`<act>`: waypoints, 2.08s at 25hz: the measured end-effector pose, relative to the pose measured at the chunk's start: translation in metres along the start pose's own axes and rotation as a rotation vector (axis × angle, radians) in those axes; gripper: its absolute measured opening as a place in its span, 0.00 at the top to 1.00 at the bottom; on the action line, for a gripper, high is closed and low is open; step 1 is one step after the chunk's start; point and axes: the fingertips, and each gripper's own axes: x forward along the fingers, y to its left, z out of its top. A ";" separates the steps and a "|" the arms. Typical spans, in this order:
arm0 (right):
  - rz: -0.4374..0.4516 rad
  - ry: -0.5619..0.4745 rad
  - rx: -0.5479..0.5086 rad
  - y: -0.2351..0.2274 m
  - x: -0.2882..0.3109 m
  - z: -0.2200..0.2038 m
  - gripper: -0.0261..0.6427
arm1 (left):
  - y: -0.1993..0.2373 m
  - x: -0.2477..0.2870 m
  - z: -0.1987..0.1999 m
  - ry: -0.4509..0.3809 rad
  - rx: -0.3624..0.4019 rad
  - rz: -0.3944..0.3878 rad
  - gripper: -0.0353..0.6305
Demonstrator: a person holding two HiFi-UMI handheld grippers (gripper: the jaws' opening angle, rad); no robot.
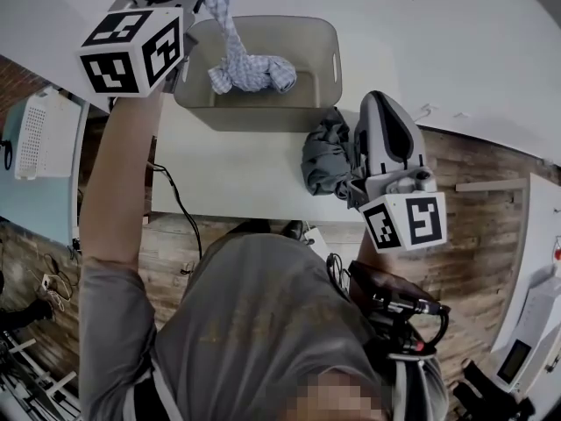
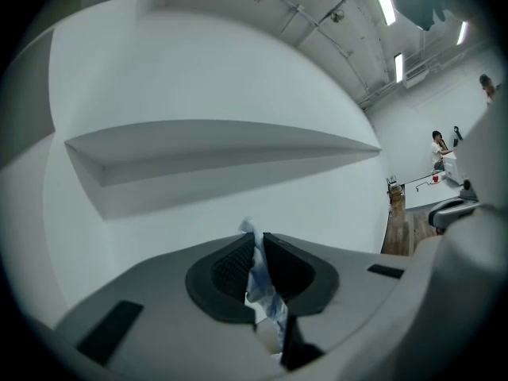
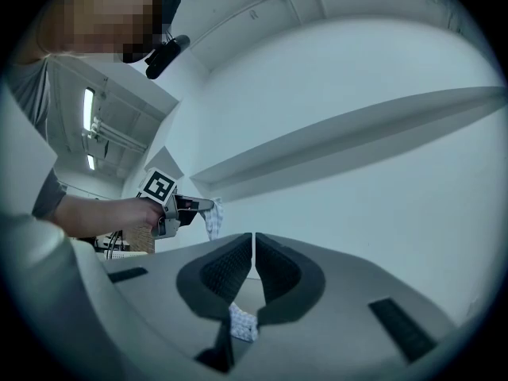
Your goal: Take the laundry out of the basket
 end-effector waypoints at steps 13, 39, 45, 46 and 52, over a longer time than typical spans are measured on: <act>0.006 -0.019 -0.023 0.013 -0.030 0.013 0.93 | -0.009 -0.030 0.075 -0.124 0.036 0.007 0.89; 0.111 0.065 -0.040 0.039 -0.044 -0.008 0.93 | -0.189 -0.139 -0.150 0.050 -0.269 -0.106 0.88; 0.132 0.087 -0.031 0.040 -0.038 -0.018 0.93 | -0.207 -0.153 -0.191 0.134 -0.311 -0.120 0.78; 0.134 0.091 -0.029 0.040 -0.036 -0.020 0.93 | -0.208 -0.154 -0.195 0.142 -0.324 -0.123 0.75; 0.144 0.115 -0.010 0.039 -0.025 -0.031 0.93 | -0.206 -0.160 -0.194 0.138 -0.365 -0.158 0.61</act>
